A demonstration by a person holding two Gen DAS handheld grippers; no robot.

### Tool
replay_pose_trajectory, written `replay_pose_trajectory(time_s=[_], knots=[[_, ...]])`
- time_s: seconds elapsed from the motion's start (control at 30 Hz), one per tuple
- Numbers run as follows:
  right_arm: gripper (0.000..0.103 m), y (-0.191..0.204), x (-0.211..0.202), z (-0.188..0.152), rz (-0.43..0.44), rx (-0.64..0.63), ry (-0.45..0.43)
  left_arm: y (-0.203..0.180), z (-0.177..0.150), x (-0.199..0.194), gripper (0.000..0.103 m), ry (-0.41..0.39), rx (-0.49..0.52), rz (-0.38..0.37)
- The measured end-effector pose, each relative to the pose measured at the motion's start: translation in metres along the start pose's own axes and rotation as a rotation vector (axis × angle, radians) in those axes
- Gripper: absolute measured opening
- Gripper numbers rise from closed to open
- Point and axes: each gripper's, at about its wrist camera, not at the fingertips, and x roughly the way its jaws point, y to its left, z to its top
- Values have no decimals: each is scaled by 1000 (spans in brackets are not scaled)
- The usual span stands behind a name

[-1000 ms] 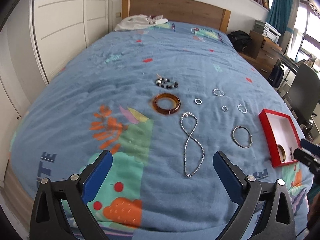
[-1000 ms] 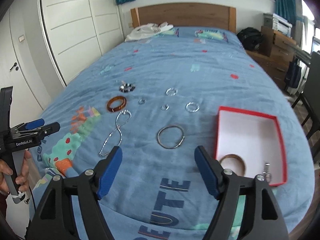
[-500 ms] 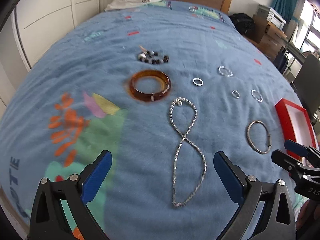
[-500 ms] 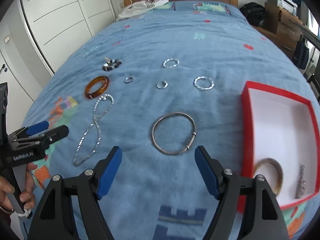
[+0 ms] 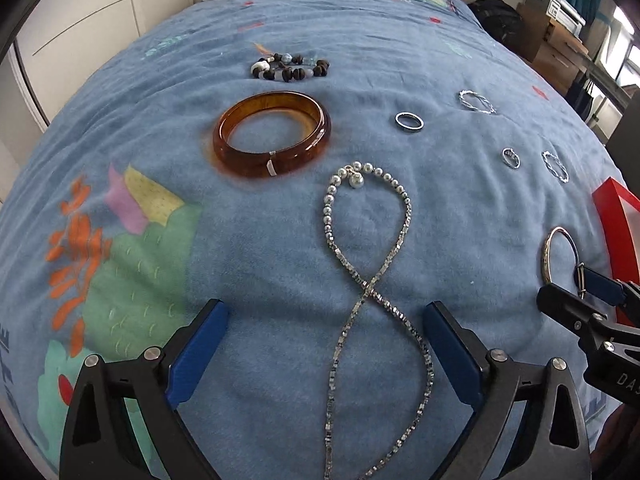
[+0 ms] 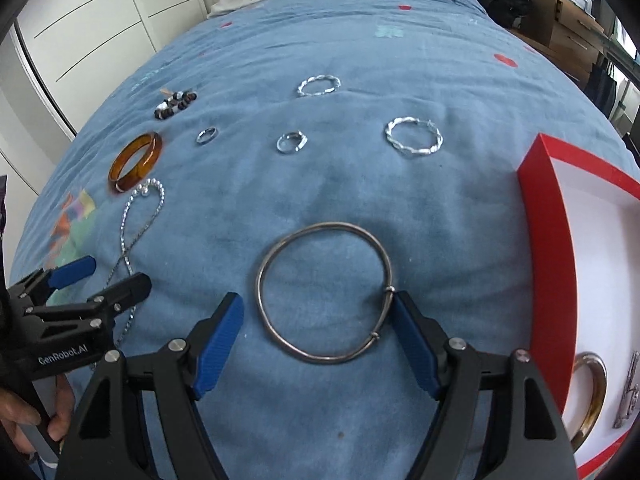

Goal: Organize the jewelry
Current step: 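Grasp the silver bead necklace with the left tool while the right tool grasps the silver bangle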

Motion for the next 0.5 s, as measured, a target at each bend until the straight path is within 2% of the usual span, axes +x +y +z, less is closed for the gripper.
replay_pose_trajectory(time_s=[0.23, 0.37, 0.47, 0.5], knots=[[75, -4, 3, 7, 15, 24, 8, -4, 3, 3, 86, -12, 1, 16], [74, -5, 1, 5, 31, 23, -2, -4, 1, 1, 72, -28, -6, 18], [65, -6, -3, 2, 34, 18, -19, -4, 3, -2, 50, -39, -9, 5], [65, -8, -5, 2, 42, 24, -23, -4, 3, -4, 39, -42, -12, -2]])
